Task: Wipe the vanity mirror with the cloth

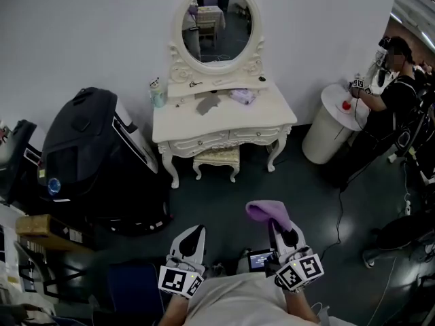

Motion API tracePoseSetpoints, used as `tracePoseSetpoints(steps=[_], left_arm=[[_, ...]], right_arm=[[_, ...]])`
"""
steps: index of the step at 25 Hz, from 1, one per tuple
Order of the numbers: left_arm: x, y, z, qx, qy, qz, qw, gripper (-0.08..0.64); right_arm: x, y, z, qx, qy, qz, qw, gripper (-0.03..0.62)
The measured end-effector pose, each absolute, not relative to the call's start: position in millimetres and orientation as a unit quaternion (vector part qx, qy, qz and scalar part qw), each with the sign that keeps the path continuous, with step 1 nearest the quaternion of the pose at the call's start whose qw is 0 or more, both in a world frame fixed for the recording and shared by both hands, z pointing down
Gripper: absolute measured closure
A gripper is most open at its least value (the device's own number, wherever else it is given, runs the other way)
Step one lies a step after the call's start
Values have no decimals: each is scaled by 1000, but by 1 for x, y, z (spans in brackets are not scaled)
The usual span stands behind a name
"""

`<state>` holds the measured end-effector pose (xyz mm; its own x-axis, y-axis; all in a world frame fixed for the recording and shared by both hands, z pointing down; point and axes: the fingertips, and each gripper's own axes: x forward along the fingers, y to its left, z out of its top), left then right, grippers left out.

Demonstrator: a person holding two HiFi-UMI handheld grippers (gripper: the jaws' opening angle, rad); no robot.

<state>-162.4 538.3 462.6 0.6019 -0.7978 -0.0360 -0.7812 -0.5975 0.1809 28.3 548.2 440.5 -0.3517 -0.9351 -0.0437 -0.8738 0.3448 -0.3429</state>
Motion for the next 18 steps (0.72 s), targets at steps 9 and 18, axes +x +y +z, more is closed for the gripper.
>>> tracePoseSetpoints(steps=[9, 18], left_arm=[[-148, 478, 471, 894, -439, -39, 76, 560], [-117, 374, 466, 885, -460, -32, 72, 560]], right_arm=[[50, 490, 456, -569, 800, -152, 116, 518], [81, 372, 458, -546, 814, -156, 118, 517]])
